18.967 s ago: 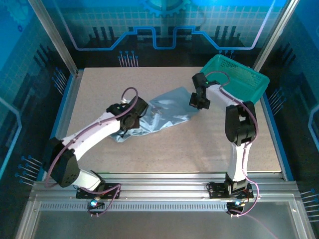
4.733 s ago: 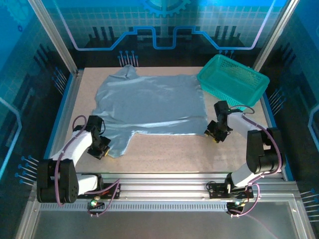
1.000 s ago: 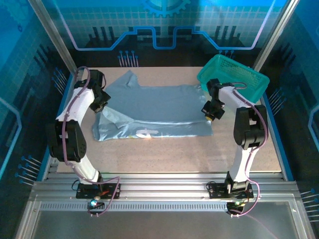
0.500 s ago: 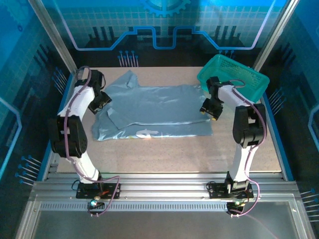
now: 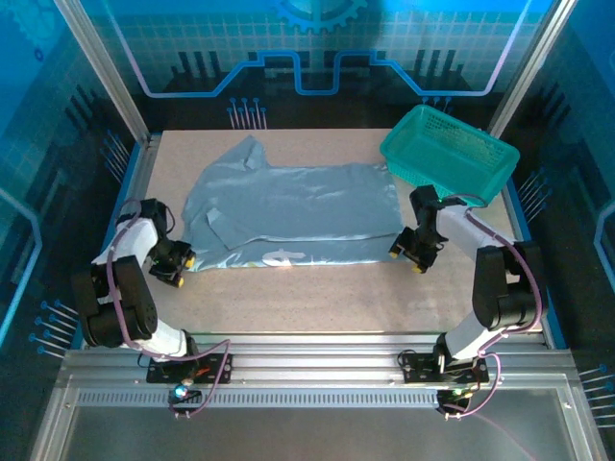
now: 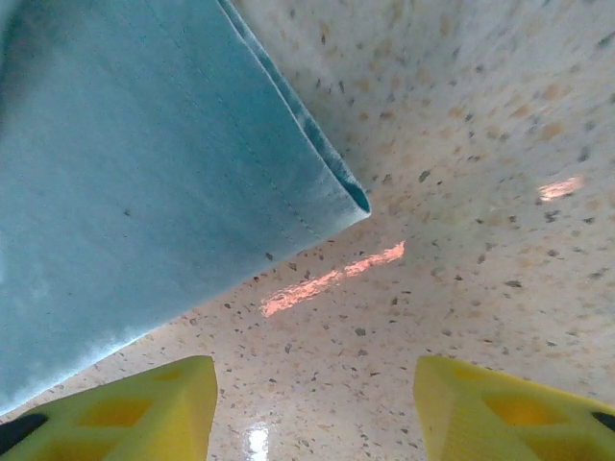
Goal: Fold and stack the t-shirts
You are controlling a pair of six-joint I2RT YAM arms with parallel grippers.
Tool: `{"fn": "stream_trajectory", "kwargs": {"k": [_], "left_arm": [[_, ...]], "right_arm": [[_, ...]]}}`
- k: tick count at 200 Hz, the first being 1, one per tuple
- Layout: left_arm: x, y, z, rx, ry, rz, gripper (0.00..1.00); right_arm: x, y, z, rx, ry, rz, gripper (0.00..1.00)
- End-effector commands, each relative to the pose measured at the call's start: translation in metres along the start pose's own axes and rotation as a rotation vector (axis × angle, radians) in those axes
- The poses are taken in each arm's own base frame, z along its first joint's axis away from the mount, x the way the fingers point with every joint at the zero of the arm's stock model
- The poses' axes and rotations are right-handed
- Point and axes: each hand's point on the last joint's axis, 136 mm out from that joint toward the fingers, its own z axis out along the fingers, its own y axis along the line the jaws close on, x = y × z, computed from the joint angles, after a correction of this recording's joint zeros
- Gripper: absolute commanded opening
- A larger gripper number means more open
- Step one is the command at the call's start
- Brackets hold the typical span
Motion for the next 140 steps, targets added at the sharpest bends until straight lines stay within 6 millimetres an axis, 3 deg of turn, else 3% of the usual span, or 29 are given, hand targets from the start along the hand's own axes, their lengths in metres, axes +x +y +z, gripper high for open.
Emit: {"fn": "stream_trajectory", "kwargs": {"k": [1, 40, 94, 114, 140], "left_arm": [[-0.005, -0.015, -0.001, 0.094, 0.018, -0.103, 0.47], [-0.016, -0.009, 0.007, 0.099, 0.006, -0.197, 0.42], [-0.015, -0.01, 0.022, 0.094, 0.031, -0.254, 0.34], [-0.019, -0.012, 0.026, 0.087, 0.024, -0.259, 0.25], [-0.026, -0.012, 0.027, 0.074, -0.003, -0.264, 0.05]], "right_arm": [[-0.008, 0.011, 0.0, -0.102, -0.004, 0.047, 0.57], [-0.013, 0.006, 0.004, -0.092, -0.002, 0.07, 0.56], [-0.015, -0.004, 0.009, -0.064, -0.005, 0.108, 0.55], [-0.017, 0.001, 0.016, -0.079, 0.012, 0.122, 0.53], [-0.026, 0.006, 0.023, -0.068, 0.006, 0.13, 0.45]]}}
